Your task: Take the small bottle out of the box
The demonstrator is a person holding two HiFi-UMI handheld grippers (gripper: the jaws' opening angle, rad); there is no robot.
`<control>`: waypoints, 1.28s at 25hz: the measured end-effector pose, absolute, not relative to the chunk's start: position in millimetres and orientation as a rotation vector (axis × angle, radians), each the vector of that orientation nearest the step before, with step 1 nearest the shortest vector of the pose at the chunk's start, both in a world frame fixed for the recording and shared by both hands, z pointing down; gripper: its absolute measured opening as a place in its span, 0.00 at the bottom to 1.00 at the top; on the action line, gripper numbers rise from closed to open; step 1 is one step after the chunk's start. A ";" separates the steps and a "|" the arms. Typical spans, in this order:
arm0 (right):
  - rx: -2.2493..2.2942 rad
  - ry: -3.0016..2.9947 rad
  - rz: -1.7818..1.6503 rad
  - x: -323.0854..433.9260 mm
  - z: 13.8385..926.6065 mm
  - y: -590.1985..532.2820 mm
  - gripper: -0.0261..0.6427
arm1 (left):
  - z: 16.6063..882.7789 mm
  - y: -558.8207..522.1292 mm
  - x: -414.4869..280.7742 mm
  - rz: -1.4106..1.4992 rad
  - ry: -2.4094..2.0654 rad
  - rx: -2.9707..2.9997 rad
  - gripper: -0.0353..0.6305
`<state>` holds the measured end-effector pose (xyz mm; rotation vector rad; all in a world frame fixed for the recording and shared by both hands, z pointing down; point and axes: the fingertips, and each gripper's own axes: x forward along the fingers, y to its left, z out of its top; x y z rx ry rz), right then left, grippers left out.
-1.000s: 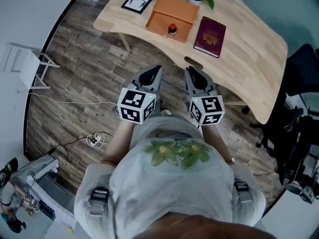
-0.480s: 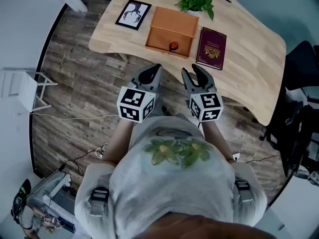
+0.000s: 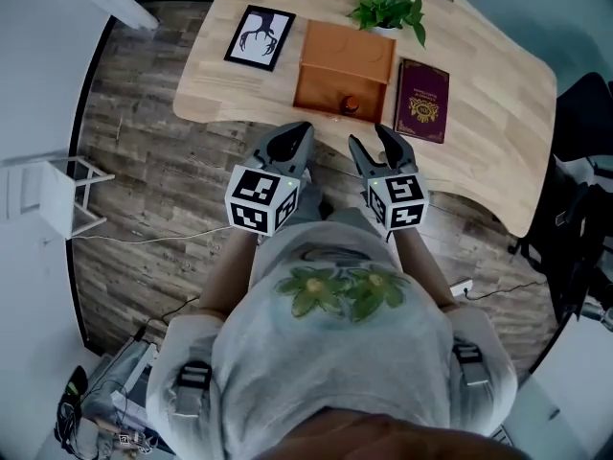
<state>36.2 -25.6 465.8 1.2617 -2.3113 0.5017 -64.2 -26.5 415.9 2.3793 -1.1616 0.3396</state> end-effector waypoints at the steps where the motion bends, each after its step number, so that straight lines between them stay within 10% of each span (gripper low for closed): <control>1: 1.266 -2.294 0.509 35.2 470.4 -28.6 0.35 | 417.8 -30.6 -67.2 0.340 -1.154 2.382 0.06; 32: 1.092 -2.147 0.616 36.8 548.6 -90.7 0.36 | 462.8 -82.1 -51.2 0.388 -1.133 2.242 0.06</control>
